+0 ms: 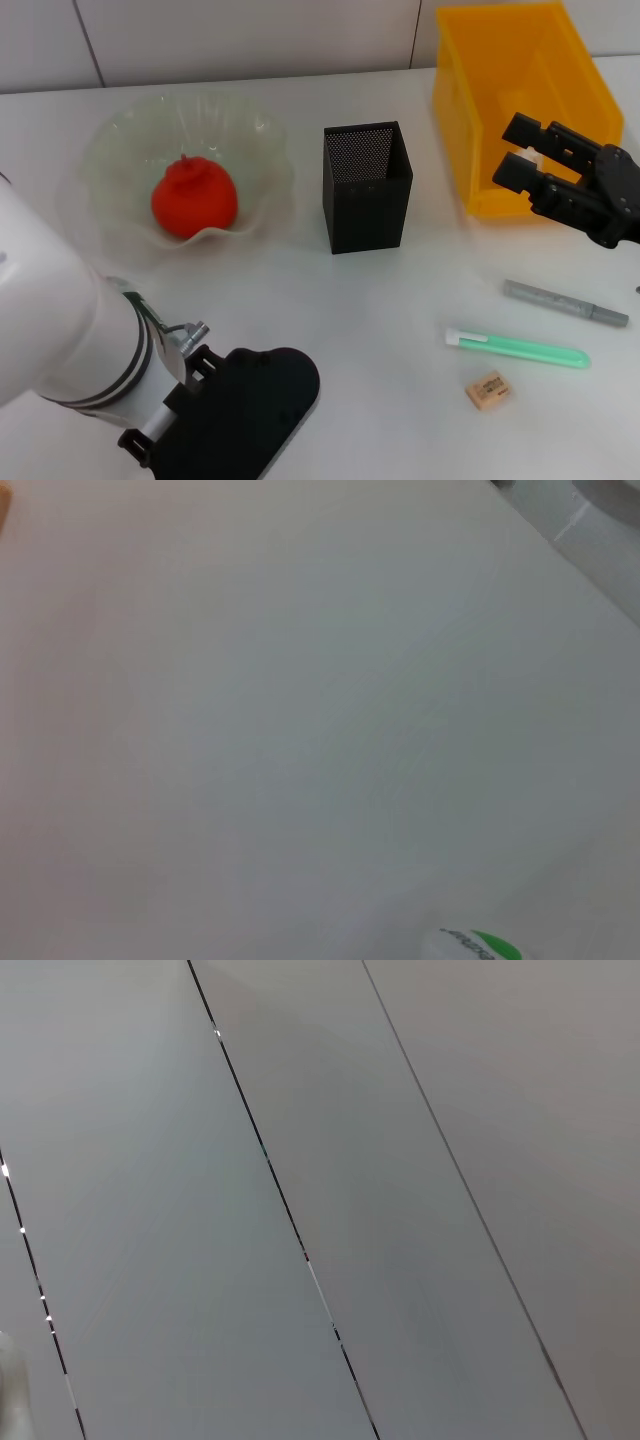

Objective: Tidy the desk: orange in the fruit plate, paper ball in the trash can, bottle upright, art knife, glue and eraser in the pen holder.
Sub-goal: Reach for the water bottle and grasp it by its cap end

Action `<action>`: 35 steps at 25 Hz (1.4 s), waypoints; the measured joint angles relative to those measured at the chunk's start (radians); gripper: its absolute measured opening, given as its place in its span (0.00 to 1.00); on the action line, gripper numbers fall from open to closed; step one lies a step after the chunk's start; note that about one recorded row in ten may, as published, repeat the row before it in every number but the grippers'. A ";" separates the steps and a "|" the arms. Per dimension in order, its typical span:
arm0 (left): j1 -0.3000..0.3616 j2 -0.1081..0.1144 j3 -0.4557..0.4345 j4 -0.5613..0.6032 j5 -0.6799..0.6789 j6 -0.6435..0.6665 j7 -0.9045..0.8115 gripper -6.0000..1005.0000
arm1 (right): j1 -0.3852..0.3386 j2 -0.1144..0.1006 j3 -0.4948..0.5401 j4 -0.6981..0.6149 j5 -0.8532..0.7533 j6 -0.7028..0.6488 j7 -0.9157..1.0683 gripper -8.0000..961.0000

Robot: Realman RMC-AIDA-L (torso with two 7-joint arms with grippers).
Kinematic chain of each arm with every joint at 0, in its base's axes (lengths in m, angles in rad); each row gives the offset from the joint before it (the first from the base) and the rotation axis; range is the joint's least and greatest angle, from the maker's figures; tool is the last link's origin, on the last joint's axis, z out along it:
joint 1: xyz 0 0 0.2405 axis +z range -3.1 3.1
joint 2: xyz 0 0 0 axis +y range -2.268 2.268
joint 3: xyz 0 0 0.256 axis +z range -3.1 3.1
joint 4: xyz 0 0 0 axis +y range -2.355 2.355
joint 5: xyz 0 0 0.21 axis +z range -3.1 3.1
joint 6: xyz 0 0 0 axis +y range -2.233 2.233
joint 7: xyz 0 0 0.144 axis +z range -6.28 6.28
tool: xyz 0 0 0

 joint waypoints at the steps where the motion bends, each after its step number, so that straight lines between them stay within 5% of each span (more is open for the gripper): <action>1: 0.000 0.000 0.001 0.000 0.000 -0.005 0.000 0.75 | 0.000 0.000 0.000 0.000 0.000 -0.001 0.001 0.81; 29: 0.009 0.000 0.031 -0.022 0.027 -0.045 -0.006 0.75 | -0.004 -0.001 0.003 0.000 0.000 -0.019 0.003 0.81; 35: 0.009 0.000 0.031 -0.022 0.027 -0.042 -0.002 0.62 | 0.000 0.000 0.003 0.000 0.000 -0.016 0.003 0.81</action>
